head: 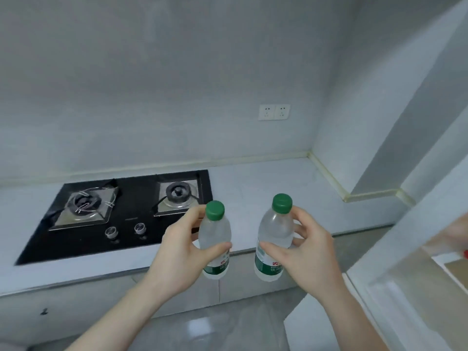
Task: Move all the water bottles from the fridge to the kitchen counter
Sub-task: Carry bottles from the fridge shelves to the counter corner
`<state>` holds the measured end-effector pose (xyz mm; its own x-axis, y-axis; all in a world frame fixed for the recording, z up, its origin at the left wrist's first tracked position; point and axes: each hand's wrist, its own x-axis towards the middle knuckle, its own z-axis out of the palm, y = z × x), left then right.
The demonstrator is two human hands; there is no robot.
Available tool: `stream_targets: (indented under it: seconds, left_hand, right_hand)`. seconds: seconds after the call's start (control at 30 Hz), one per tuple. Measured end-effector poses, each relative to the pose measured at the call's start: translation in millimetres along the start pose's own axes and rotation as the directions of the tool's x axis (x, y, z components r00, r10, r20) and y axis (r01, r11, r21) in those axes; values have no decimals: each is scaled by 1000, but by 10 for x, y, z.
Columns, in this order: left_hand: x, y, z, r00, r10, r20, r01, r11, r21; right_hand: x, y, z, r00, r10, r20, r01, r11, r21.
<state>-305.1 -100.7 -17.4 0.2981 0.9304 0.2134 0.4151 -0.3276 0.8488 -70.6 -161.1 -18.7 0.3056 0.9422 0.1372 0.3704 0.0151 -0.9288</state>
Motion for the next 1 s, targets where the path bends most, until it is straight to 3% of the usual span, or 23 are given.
stream_targets:
  seconds: [0.27, 0.57, 0.77, 1.0]
  left_hand:
    - [-526, -400, -511, 938, -200, -282, 214, 977, 19]
    - [-1379, -720, -1519, 754, -302, -584, 373, 928, 1]
    - [-1947, -1043, -2349, 648, -372, -665, 435, 897, -78]
    - [-2540, -1438, -3346, 590, -381, -712, 481, 874, -70]
  right_hand:
    - [339, -4, 848, 938, -109, 328, 101, 994, 41]
    - [204, -629, 2213, 749, -257, 611, 225, 966, 130]
    - [-132, -1096, 3218, 640, -320, 699, 278, 944, 178]
    - [-635, -1659, 4396, 571, -355, 740, 271, 933, 238]
